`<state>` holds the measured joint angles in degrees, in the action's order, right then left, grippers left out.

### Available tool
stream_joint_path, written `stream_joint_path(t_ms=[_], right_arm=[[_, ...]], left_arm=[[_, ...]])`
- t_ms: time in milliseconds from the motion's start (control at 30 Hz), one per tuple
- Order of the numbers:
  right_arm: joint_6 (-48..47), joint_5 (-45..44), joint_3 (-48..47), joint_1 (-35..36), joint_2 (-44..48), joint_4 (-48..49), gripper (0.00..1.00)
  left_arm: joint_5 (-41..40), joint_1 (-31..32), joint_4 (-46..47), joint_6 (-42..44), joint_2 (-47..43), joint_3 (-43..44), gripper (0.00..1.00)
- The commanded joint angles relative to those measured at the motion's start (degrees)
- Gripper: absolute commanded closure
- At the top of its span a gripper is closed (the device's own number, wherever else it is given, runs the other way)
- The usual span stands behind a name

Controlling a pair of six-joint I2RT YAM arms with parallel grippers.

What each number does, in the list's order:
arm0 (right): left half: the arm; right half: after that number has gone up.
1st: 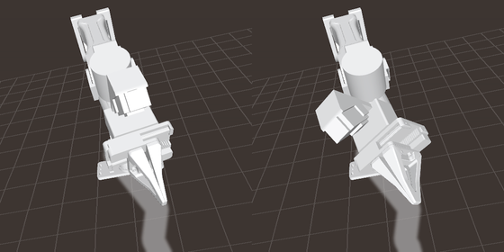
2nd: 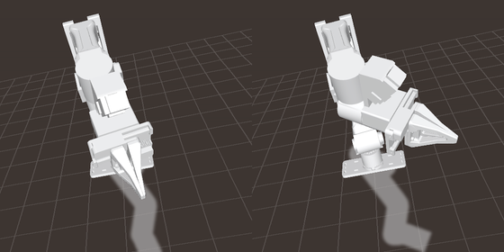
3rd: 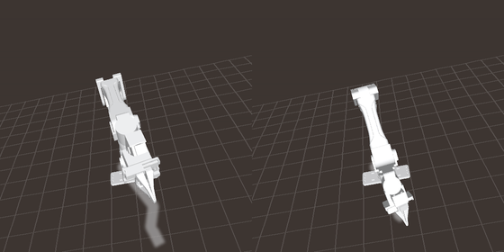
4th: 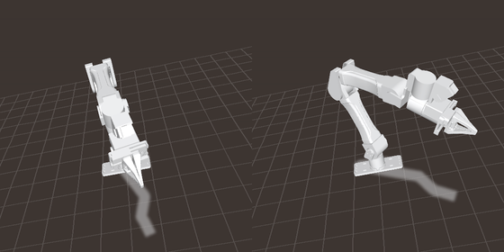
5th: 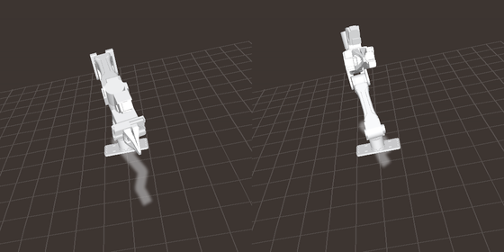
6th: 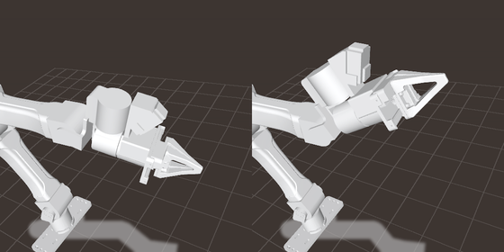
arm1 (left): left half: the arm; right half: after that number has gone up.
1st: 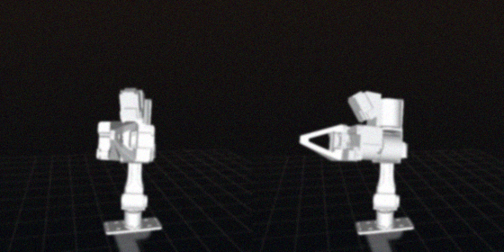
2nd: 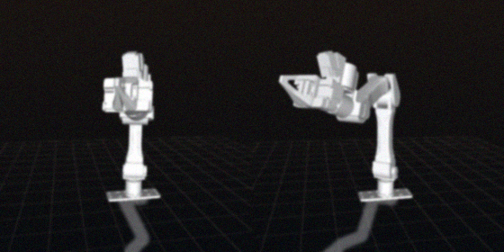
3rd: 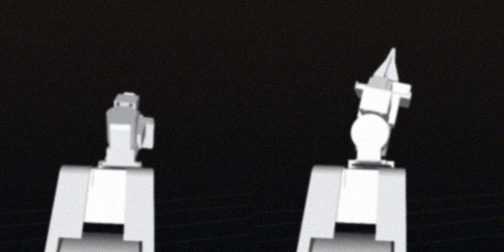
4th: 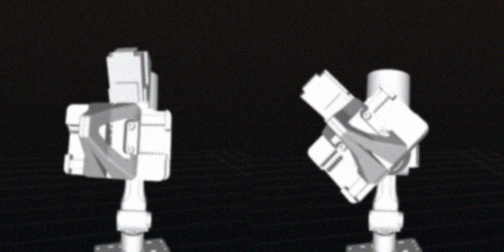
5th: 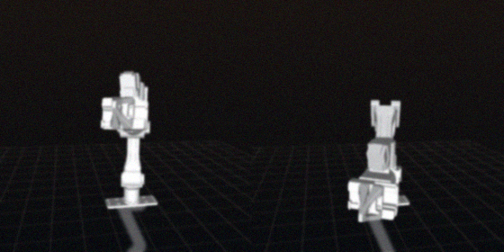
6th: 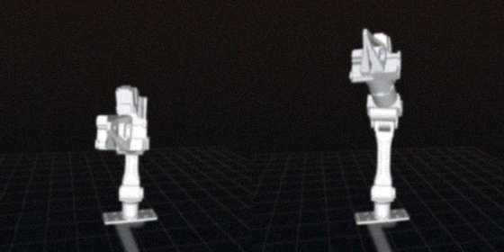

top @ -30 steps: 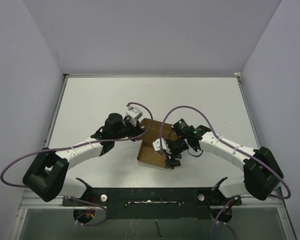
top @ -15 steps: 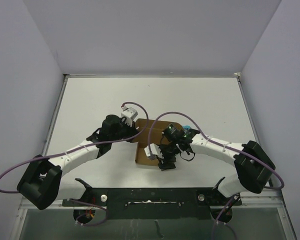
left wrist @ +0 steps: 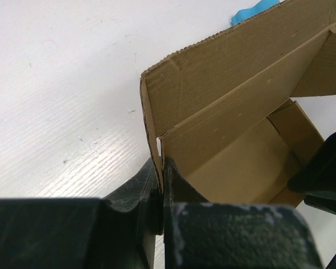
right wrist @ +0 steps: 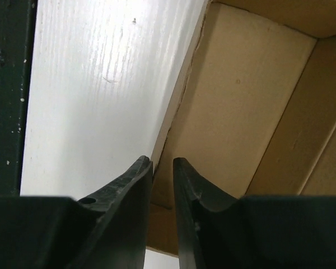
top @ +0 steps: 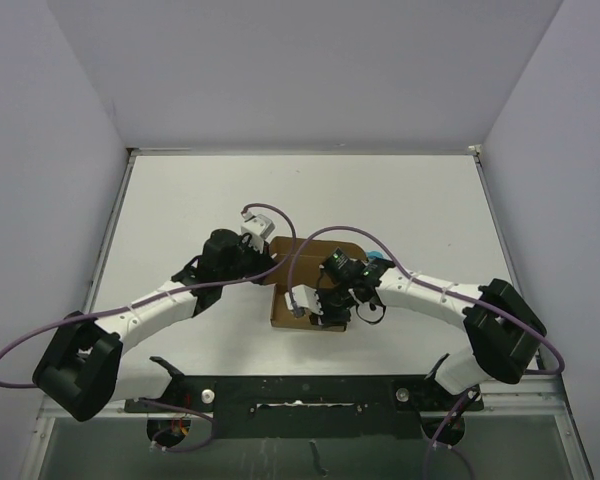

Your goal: Fold the paper box

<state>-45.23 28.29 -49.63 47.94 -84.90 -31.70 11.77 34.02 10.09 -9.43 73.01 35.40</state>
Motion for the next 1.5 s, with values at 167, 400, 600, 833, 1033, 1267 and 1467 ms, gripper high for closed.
stream_joint_path(t_ms=[167, 400, 600, 833, 1033, 1267, 1467], right_arm=[[2.4, -4.7, -3.2, -2.5, -0.1, 3.5, 0.86], [0.2, 9.1, -5.0, -6.6, 3.3, -2.7, 0.50], [-9.1, 28.0, -5.8, -13.0, 11.8, -12.1, 0.38], [-5.1, 34.7, -6.5, -27.0, 17.5, -10.9, 0.36], [7.9, 35.1, -4.8, -39.8, 17.9, -1.6, 0.32], [16.2, 25.4, -4.0, -47.7, 11.8, 4.7, 0.28], [8.8, 18.6, -11.7, -47.9, -1.6, -6.0, 0.31]], left_arm=[[2.0, 0.2, -1.7, -0.3, -4.3, 0.1, 1.00], [-0.3, -0.6, -2.2, -1.8, -5.0, 0.3, 1.00], [-3.3, -2.0, -3.9, -4.2, -5.6, 0.7, 1.00], [0.7, -6.0, -4.3, -4.6, -6.7, 1.6, 1.00], [6.2, -10.5, -2.4, -5.5, -6.2, 2.1, 1.00], [7.9, -11.0, 2.6, -4.4, -5.1, 0.6, 1.00], [9.3, -11.0, 4.2, -4.4, -5.1, 0.1, 1.00]])
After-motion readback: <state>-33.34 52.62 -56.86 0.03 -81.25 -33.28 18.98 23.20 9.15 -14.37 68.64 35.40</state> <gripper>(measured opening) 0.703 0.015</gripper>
